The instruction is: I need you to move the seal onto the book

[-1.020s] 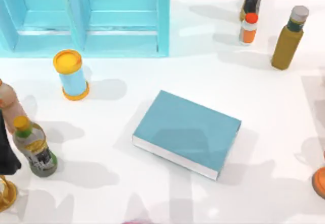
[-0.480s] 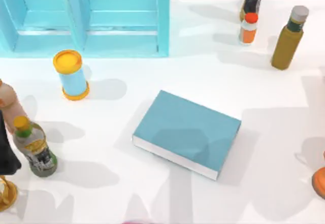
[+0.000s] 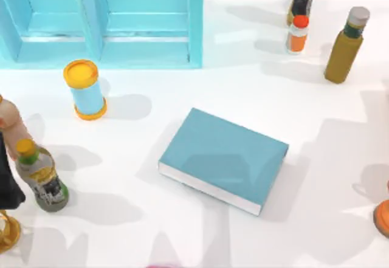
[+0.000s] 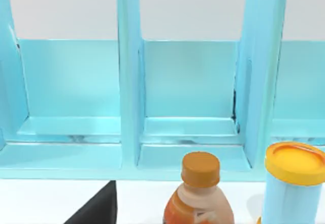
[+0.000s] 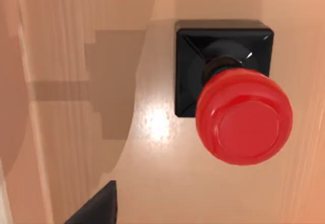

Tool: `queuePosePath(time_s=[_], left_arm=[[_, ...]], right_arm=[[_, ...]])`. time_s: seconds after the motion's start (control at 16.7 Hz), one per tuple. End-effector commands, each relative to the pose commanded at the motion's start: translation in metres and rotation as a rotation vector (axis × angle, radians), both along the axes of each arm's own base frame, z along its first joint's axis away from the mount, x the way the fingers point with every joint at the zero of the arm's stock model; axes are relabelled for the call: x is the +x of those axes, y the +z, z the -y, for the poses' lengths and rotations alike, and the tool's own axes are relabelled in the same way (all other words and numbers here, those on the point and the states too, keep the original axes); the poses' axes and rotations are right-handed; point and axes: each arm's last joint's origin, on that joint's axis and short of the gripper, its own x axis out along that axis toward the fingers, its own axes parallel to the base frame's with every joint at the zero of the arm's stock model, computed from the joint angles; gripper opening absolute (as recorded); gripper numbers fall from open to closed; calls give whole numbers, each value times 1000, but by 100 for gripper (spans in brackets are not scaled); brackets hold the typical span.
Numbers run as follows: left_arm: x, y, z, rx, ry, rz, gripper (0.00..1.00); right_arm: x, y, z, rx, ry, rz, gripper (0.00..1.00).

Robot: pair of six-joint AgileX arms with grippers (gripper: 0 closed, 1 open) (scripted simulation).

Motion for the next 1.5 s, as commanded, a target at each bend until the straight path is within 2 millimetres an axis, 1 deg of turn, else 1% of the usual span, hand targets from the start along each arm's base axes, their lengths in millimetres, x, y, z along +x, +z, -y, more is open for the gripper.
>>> queuePosePath(time_s=[0.12,0.24,0.36,0.66,0.78,0.9,1.08,1.5], left_arm=[[0,0,0,0,0,0,100],[0,0,0,0,0,0,100],[0,0,0,0,0,0,100],[0,0,0,0,0,0,100],[0,0,0,0,0,0,100],[0,0,0,0,0,0,100],[0,0,0,0,0,0,100],[0,0,0,0,0,0,100]], right_arm=[[0,0,-2,-1,3,2,100],[1,-10,-1,0,0,0,100],[3,-27,0,0,0,0,100],[3,-79,1,-1,0,2,100],[1,-95,0,0,0,1,100],[0,-100,0,0,0,0,100],[0,-100,0,0,0,0,100],[0,-100,0,0,0,0,47]])
